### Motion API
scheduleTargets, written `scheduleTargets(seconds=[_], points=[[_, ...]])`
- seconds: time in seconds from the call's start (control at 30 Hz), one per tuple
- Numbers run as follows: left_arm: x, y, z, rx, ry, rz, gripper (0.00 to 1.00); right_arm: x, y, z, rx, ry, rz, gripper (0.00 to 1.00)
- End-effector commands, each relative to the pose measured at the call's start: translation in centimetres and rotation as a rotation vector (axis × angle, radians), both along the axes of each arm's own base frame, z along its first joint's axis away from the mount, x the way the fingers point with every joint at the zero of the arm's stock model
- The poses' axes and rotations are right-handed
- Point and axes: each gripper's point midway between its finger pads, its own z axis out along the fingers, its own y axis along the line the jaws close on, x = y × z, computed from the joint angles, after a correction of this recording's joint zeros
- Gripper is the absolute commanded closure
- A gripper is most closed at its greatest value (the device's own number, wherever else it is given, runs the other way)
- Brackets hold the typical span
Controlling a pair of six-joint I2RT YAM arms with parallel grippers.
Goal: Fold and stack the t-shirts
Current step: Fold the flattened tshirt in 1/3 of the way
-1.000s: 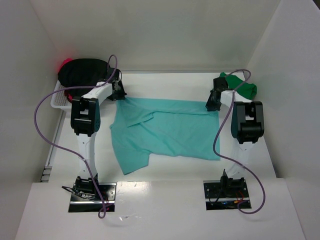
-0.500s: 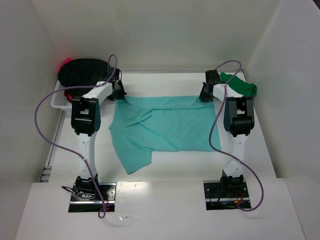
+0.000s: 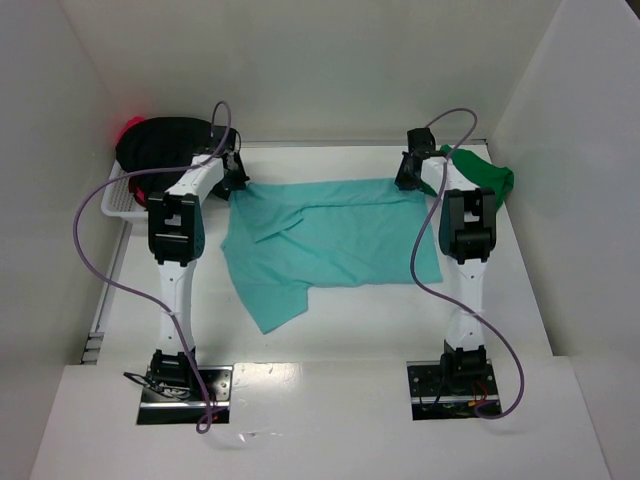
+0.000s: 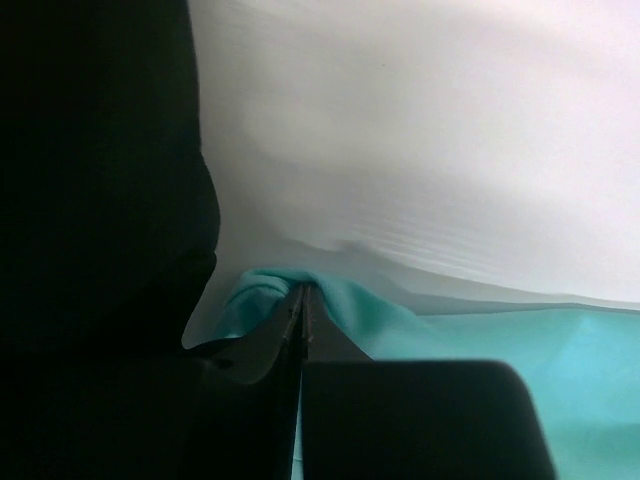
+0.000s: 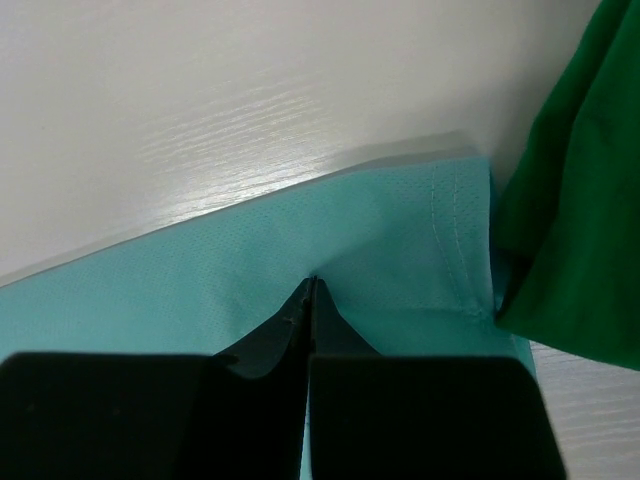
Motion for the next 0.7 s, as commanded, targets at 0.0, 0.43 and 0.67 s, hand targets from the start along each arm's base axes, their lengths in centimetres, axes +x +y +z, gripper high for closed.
scheduleTargets(seconds=[0.0,0.43,0.67], points=[[0.4,0.7,1.8,0.031,-0.023,-0.022,1.0,-1.1,-0.2,-0.8,-0.044,0.055,0.011,1.0],[-3.5,-6.4,22.4,0.055,-0.42,-0.326,0.07,-4.6,1.3,22.4,0.049,-0.426,0.089,0.16],[-12.9,-9.1,23.9,-0.107,-0.404,-0.343,0.0,-12.9,0.2,18.9,0.078,-0.367,0.007,0.0]])
